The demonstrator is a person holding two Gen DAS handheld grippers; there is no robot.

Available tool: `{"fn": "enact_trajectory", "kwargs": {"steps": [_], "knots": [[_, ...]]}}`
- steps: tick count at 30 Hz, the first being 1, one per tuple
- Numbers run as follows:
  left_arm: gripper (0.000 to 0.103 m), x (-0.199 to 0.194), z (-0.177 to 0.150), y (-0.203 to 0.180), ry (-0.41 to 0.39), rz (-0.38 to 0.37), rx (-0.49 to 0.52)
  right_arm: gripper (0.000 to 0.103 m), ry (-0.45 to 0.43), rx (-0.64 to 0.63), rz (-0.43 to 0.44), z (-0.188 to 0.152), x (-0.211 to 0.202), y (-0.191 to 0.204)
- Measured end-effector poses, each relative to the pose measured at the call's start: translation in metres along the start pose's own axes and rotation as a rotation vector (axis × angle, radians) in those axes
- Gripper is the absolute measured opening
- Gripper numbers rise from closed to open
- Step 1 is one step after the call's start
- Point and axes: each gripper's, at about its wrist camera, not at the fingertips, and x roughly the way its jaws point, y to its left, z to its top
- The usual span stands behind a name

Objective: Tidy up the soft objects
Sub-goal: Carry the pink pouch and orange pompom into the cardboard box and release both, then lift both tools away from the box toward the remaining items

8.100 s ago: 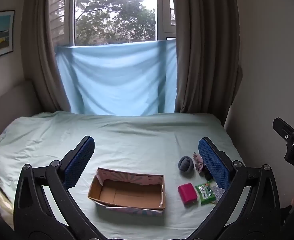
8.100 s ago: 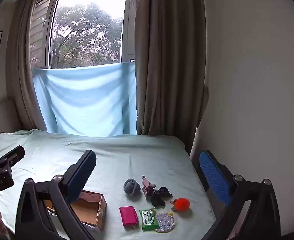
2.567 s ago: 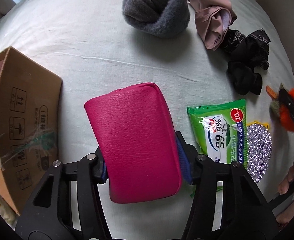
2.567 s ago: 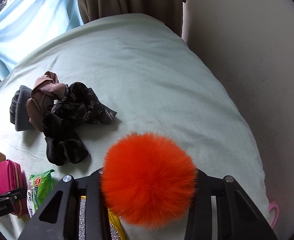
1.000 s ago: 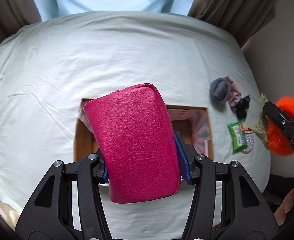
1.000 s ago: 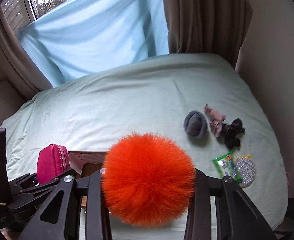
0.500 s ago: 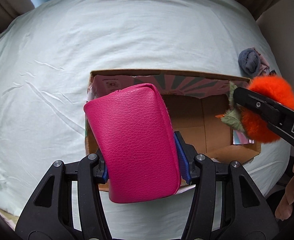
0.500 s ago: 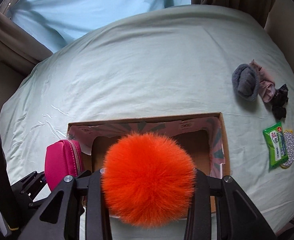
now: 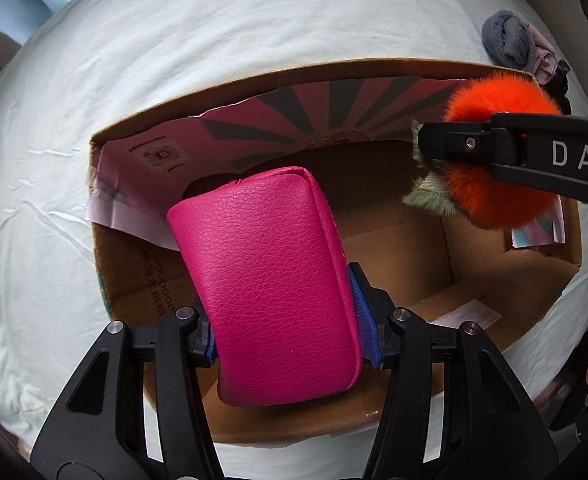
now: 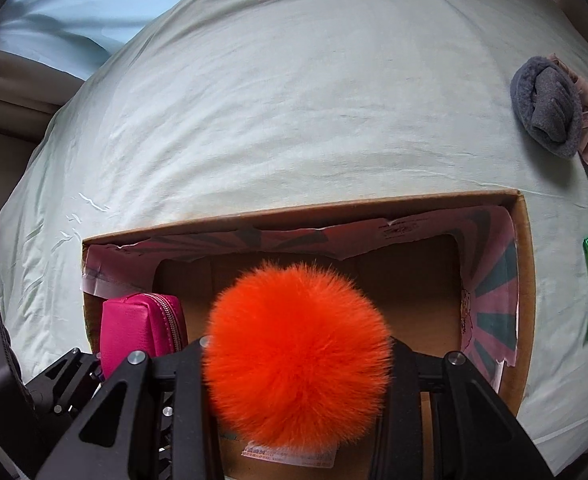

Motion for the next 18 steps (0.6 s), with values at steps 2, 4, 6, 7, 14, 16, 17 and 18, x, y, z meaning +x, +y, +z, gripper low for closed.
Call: {"fn": "enact_trajectory", "kwargs": {"steps": [2,4,6,7,14,16,17,18], "knots": [[0.056,0.003,0.002,0.001,0.0,-0.018,-0.006,0.034,0.015,-0.001,0.029,0.003,0.003,-0.001],[0.085,0.003,0.002,0.002,-0.01,-0.037,-0.011,0.039,0.033,-0.022,0.006,0.005,0.008,0.002],[0.103,0.002,0.002,0.003,-0.008,-0.031,-0.001,0.077,0.007,-0.043,-0.037,0.004,0.007,0.002],[0.103,-0.001,0.001,0.003,-0.02,-0.024,0.006,0.091,-0.008,-0.043,-0.036,0.005,0.006,0.001],[0.103,-0.02,-0.008,0.016,-0.056,-0.022,-0.011,0.103,-0.063,-0.048,-0.046,-0.002,-0.012,-0.004],[0.103,-0.026,-0.014,0.022,-0.063,-0.039,-0.035,0.103,-0.068,-0.043,-0.04,-0.005,-0.019,-0.004],[0.103,-0.029,-0.015,0.023,-0.068,-0.037,-0.041,0.103,-0.07,-0.039,-0.036,-0.006,-0.021,-0.004],[0.103,-0.033,-0.016,0.025,-0.075,-0.026,-0.047,0.103,-0.075,-0.036,-0.034,-0.007,-0.022,-0.002]]}}
